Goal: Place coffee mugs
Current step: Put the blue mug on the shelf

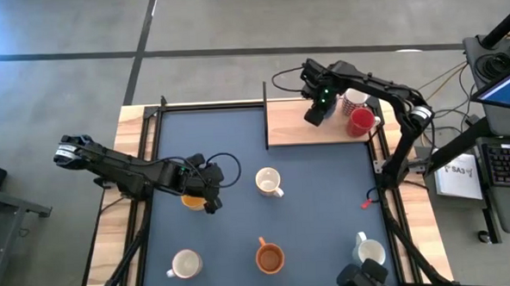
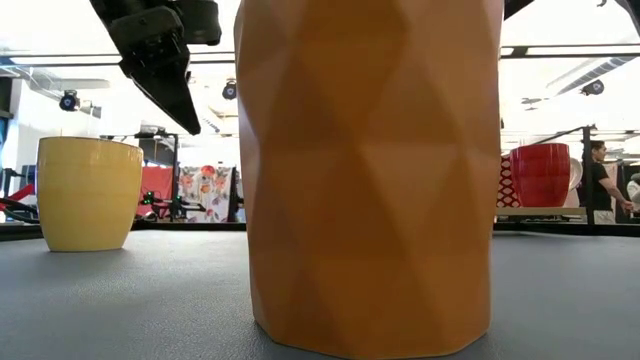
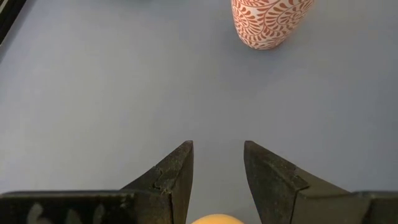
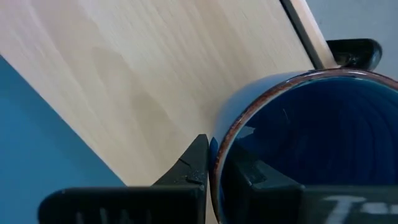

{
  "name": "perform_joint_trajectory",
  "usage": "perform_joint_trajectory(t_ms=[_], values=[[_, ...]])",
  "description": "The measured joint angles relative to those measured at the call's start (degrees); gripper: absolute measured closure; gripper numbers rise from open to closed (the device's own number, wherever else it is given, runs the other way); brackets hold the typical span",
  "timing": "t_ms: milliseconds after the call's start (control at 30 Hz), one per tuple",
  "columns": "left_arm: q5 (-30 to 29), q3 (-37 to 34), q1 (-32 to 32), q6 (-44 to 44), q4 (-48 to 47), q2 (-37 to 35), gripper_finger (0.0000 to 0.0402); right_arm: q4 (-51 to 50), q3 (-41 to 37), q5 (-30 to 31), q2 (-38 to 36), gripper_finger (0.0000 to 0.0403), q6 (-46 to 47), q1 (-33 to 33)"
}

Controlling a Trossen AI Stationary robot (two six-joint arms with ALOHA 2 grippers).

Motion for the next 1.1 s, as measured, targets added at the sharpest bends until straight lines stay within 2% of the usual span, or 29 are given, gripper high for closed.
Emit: perform_joint_trajectory(t_ms=[367, 500, 700, 1100], values=[[0.0, 0.0, 0.0, -0.5, 0.0, 0.0, 0.0277, 0.1, 0.2, -0.5, -0.1, 0.0389, -1.3, -3.9], [0.0, 0.0, 0.0, -0.6, 0.2, 0.0, 0.0277, 0.3, 0.2, -3.6, -0.1, 0.0389, -1.3, -4.2], [0.0, 0.0, 0.0, -0.6, 0.6, 0.0, 0.0277, 0.3, 0.2, -3.4, -0.1, 0.0388, -1.3, -4.2], [0.0, 0.0, 0.0, -0.6, 1.0, 0.0, 0.0277, 0.8, 0.2, -2.8, -0.2, 0.0341, -1.8, -4.2]])
